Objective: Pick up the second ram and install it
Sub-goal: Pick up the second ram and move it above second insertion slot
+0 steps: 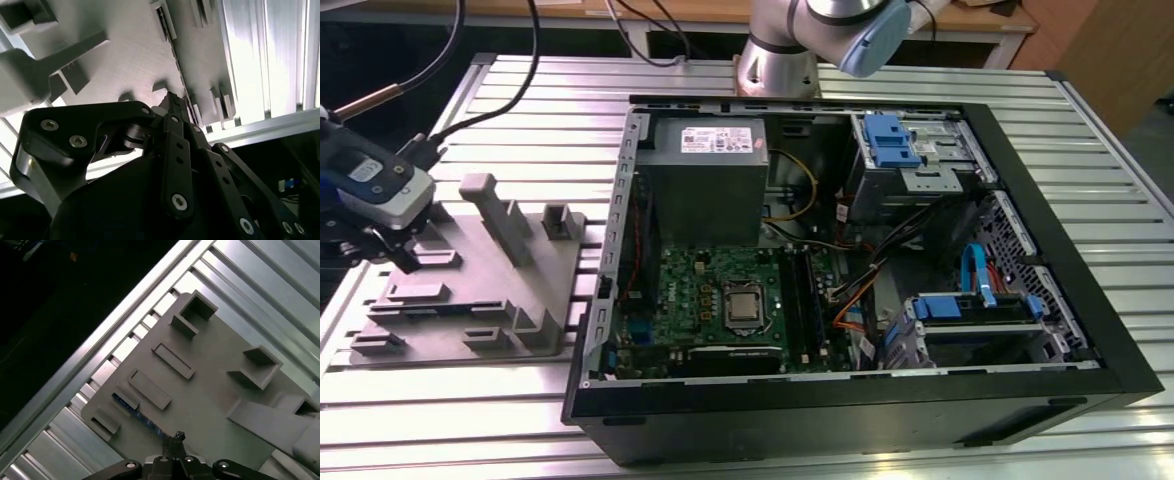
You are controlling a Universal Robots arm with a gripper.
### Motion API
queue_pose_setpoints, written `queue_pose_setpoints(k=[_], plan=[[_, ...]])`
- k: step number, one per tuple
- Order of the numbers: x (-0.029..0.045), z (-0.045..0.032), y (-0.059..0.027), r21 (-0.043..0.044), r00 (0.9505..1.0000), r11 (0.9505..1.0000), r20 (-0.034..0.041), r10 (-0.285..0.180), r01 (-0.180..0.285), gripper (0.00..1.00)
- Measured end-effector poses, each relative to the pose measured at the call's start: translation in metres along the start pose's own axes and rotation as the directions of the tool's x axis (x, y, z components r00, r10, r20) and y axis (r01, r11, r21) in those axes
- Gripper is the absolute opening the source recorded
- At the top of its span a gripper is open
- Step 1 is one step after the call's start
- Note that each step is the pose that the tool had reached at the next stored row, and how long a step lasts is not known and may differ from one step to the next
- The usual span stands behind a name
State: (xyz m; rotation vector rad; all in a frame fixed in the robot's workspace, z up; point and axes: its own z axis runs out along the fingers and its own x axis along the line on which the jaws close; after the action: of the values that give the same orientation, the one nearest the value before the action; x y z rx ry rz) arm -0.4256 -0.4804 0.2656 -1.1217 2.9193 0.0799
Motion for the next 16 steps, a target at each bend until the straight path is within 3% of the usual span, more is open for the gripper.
queue_pose_setpoints(k=[4,8,11,16], plan=[[0.0,0.0011,0.0,-0.0023,0.9974,0.9974,-0.003,-0.072,0.072,0.1],[0.0001,0.0021,-0.0001,-0.0049,0.9895,0.9895,-0.0059,-0.144,0.144,0.1],[0.0001,0.003,-0.0001,-0.0069,0.9803,0.9803,-0.0078,-0.197,0.197,0.1],[0.0002,0.0061,-0.0003,-0.0105,0.9582,0.9582,-0.011,-0.286,0.286,0.1]])
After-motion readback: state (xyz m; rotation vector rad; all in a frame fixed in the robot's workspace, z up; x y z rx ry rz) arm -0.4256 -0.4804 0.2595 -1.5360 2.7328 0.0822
